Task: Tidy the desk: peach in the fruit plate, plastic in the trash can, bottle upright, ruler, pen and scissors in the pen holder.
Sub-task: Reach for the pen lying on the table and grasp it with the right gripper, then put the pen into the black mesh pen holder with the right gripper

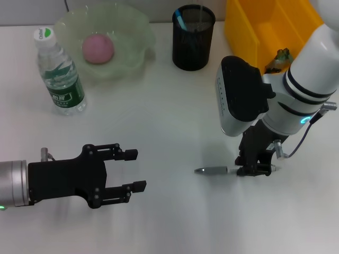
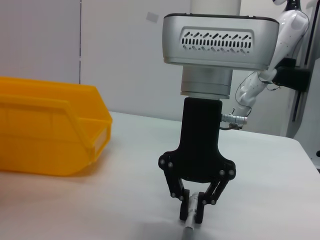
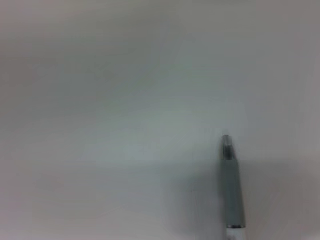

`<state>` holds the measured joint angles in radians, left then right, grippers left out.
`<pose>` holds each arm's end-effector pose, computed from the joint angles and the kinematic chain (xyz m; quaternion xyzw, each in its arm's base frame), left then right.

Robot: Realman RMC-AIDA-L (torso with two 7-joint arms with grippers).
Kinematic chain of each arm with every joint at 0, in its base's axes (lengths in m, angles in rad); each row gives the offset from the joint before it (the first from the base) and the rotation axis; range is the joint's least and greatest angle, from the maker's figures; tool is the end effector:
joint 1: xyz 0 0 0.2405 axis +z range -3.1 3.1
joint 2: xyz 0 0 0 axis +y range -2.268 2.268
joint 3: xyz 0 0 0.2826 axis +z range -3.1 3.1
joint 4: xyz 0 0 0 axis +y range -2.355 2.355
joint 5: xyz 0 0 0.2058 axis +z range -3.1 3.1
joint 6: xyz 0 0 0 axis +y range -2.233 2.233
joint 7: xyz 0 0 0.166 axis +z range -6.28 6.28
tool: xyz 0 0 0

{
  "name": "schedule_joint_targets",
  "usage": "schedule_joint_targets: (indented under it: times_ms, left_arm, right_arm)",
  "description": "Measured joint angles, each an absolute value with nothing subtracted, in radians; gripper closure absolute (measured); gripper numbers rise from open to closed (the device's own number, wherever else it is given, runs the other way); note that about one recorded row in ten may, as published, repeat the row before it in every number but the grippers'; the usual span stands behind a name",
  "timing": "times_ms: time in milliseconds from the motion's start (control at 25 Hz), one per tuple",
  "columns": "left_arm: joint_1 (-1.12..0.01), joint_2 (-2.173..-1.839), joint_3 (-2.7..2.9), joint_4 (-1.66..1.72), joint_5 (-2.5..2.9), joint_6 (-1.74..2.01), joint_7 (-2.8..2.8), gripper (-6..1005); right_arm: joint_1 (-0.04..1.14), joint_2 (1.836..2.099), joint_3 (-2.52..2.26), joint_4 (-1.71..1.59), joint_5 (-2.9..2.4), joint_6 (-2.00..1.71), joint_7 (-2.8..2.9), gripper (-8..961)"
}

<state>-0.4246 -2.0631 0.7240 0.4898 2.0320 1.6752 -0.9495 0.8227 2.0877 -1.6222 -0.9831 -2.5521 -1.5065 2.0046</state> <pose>-0.3016 0.2753 -0.0586 -0.9605 -0.0996 -0.2466 0.0816 0.2006 0.3616 -0.0997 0.9545 -0.0035 0.2978 0.0126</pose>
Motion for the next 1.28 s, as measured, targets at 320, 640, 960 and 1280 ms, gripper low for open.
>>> schedule_joint_targets:
  times_ms: [320,640,960,1280]
  left_arm:
    - [-0.425,-2.063,0.722,0.491,2.03,1.673,-0.949,332]
    - [-0.428,-2.062,0.721,0.491,2.029,1.677,-0.949,332]
    - [-0.429,-2.06,0.717,0.492,2.029,1.674,-0.949,332]
    - [-0.436,-2.06,0.666,0.5,2.029,1.671,-0.949,332]
  right_arm:
    - [0.831,2.088,-1.639,-0.984,-2.551,-1.516,2.006,828]
    - [0.834,2.088,-1.603,-1.02,-2.548,-1.559,2.015,823]
    - [0.837,2.083,-1.439,-1.08,-2.553,-1.613,2.01,817]
    - [0.835,2.082,-1.283,-1.187,-2.589,-1.64,2.015,812]
